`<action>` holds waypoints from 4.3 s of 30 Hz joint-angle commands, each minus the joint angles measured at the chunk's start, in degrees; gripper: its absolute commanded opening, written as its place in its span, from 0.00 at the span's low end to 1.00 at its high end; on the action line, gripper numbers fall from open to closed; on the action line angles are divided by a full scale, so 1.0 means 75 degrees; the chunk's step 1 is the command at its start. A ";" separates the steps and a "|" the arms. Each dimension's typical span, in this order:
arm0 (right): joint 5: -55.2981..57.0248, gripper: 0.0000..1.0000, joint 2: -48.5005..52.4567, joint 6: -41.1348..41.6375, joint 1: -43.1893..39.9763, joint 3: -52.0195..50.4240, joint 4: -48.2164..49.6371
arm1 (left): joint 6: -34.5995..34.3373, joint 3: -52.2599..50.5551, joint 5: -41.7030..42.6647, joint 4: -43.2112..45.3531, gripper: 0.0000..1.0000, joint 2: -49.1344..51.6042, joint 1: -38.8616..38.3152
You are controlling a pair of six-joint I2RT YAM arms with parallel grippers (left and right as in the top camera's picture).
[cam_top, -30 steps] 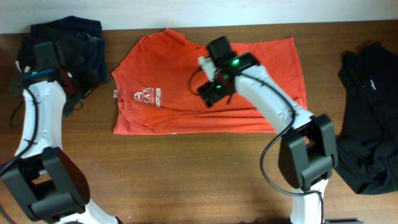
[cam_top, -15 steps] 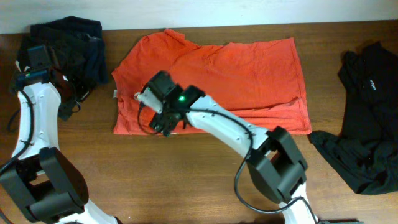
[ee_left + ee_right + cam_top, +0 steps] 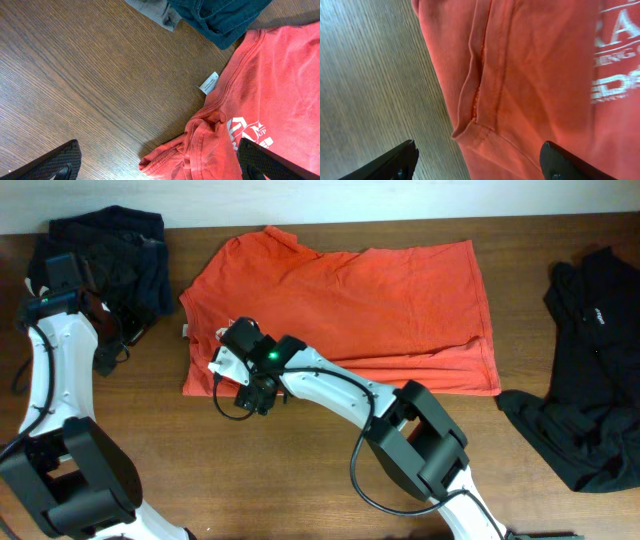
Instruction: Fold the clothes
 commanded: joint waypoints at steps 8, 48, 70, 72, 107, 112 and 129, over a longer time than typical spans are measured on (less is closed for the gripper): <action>-0.0271 0.71 0.0166 -0.0082 -0.0006 0.0067 0.0160 | -0.0035 0.0111 0.0044 -0.0017 0.99 -0.0160 0.0020; 0.0146 0.08 0.0460 0.0006 -0.0152 0.0425 0.0405 | -0.0009 0.0111 -0.0125 -0.0041 0.99 -0.0157 0.0020; 0.0251 0.21 0.0460 0.0006 -0.0152 0.0516 0.0195 | -0.0012 0.0111 -0.0125 -0.0044 0.99 -0.0157 0.0020; 0.0242 0.17 0.0460 0.0006 -0.0154 0.0516 0.0195 | -0.0012 0.0111 -0.0125 -0.0044 0.99 -0.0157 0.0020; 0.0239 0.29 0.0399 0.0041 -0.0152 0.0530 0.0090 | -0.0012 0.0111 -0.0125 -0.0038 0.99 -0.0157 0.0020; 0.0125 0.30 0.0385 0.0149 -0.0152 0.0530 0.0087 | -0.0012 0.0111 -0.0125 -0.0038 0.99 -0.0157 0.0020; -0.0087 0.30 0.0385 0.0149 -0.0297 0.0906 -0.0265 | -0.0012 0.0111 -0.0125 -0.0041 0.99 -0.0157 0.0020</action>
